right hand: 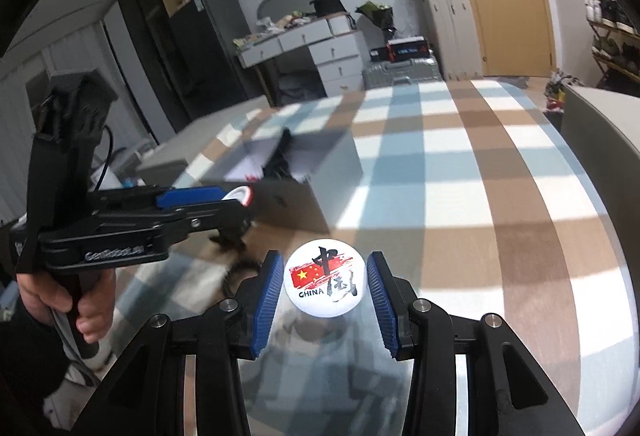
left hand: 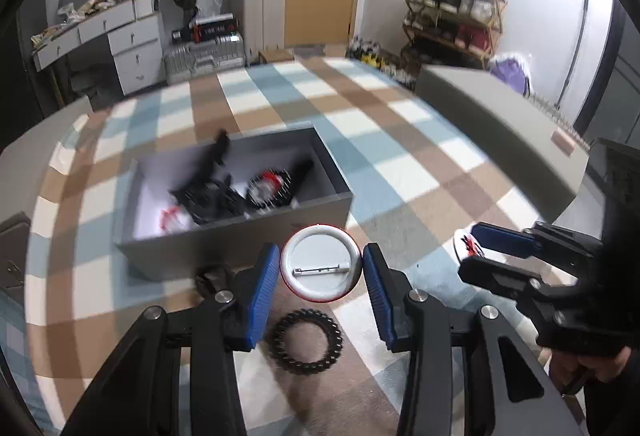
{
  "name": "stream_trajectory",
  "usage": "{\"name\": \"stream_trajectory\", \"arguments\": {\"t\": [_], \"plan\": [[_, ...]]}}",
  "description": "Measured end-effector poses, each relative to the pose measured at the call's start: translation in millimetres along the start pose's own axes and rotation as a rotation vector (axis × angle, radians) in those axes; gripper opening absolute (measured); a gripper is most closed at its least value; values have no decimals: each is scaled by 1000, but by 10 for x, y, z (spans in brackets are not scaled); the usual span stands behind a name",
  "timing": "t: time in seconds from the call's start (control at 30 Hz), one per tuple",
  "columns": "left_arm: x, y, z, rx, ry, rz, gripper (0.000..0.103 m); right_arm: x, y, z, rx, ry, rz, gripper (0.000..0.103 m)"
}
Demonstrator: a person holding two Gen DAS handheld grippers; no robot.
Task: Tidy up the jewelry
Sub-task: 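Carry both badges over into the grey box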
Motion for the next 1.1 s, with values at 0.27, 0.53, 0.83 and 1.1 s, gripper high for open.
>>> {"name": "stream_trajectory", "arguments": {"t": [0.27, 0.53, 0.83, 1.1], "plan": [[-92, 147, -495, -55, 87, 55, 37, 167, 486, -357, -46, 86, 41, 42], [130, 231, -852, -111, 77, 58, 37, 575, 862, -605, -61, 143, 28, 42], [339, 218, -1024, -140, 33, 37, 37, 1033, 942, -590, -31, 151, -26, 42], [463, 203, -1074, -167, -34, 25, 37, 1291, 917, -479, -2, 134, -69, 42]]}}
Point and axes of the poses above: each gripper's, at about its wrist camera, not at the fingertips, and x roughly the way its jaws point, z to its right, y to its top, the point moved 6 cm from there along x, roughly the way its jaws point, and after that the axes turned 10 degrees about x, right-handed, at the moved point
